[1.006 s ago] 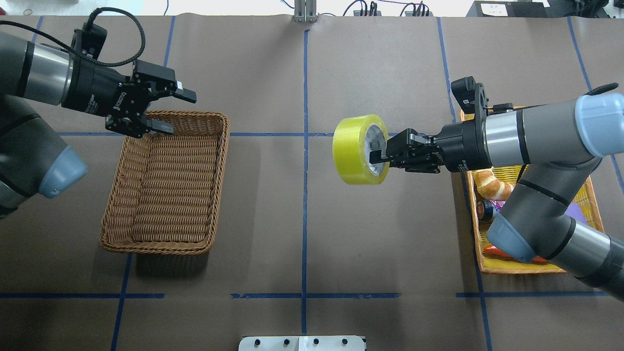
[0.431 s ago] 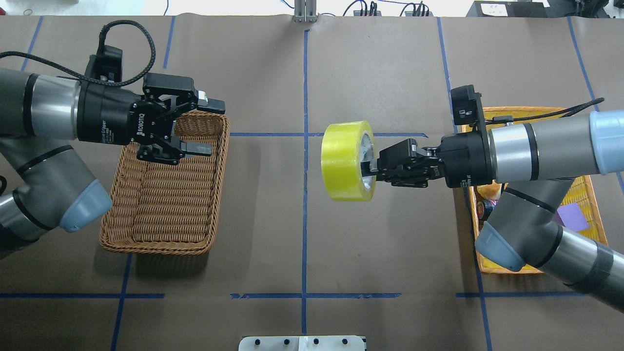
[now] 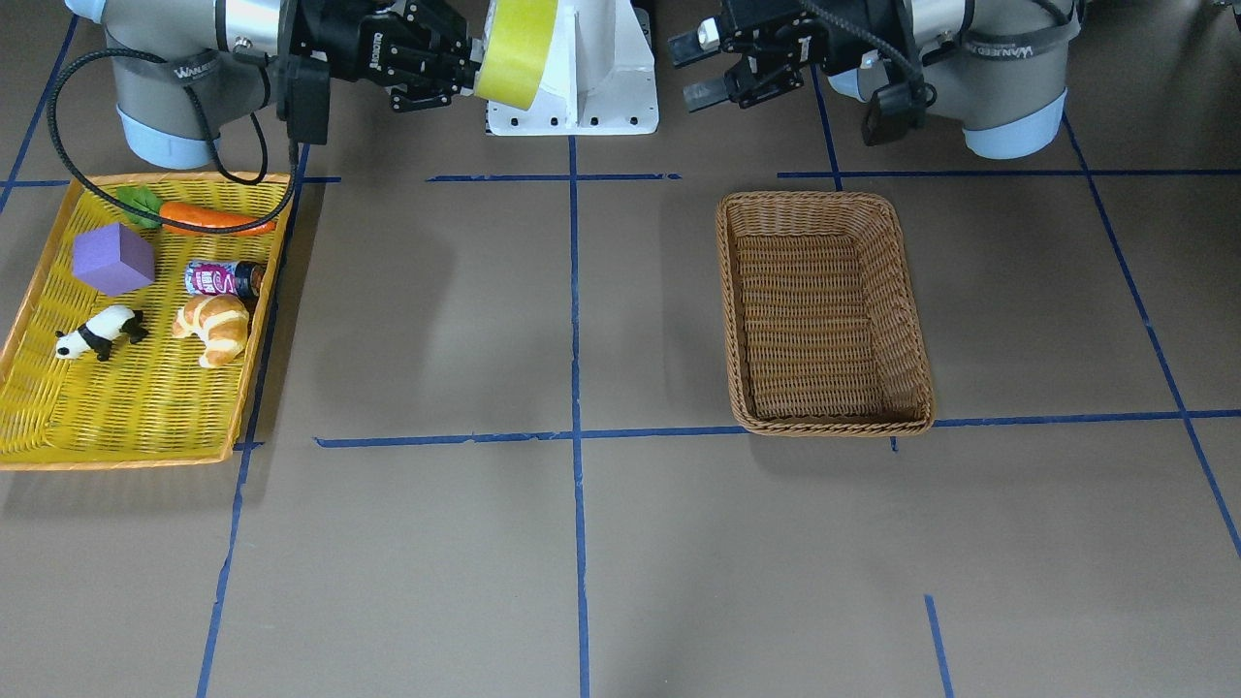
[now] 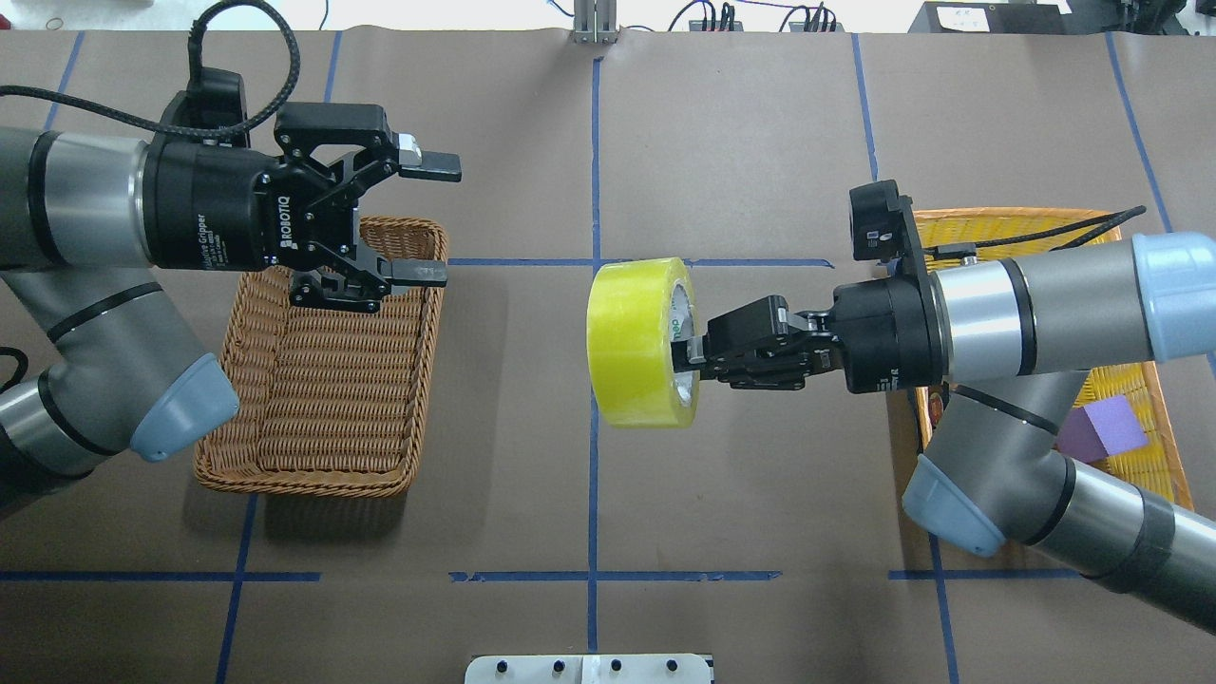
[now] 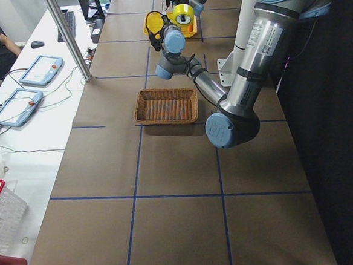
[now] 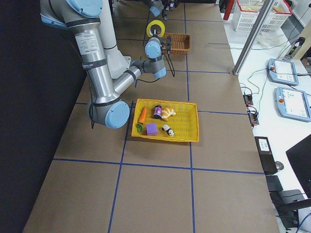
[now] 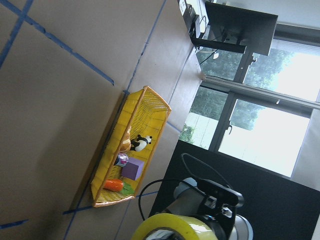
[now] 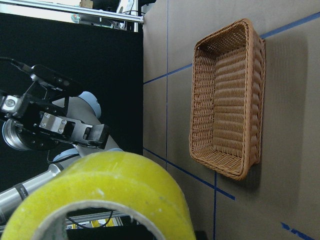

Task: Move tape to another basket

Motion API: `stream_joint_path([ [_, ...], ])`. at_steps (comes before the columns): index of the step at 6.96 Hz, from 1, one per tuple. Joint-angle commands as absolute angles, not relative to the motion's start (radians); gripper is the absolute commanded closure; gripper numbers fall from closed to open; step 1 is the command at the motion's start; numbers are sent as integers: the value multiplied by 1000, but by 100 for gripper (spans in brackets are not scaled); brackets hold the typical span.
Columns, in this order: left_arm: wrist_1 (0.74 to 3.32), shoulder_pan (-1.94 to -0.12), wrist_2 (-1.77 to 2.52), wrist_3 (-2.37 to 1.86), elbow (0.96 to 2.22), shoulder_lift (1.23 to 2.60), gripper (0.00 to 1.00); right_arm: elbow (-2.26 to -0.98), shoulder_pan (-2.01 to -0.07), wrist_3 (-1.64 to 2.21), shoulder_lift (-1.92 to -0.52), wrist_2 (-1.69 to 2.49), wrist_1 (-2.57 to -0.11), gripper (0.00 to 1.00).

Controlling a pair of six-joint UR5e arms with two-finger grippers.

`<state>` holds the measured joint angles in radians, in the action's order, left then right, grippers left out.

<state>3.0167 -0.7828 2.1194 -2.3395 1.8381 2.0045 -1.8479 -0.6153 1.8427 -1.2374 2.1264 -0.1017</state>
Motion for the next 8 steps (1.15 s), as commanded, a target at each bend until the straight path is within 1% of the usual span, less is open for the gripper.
stream_joint_path([
  [1,3046,-715,2045,-2359,1861,2008,0,-1850,-531,1841,-1236,2027,-68,100],
  [5,3050,-657,2039,-2359,1871,2016,0,-1844,-517,1838,-1229,1997,-48,100],
  [8,3050,-568,1950,-2359,1871,2036,0,-1841,-456,1833,-1218,1945,-49,100],
])
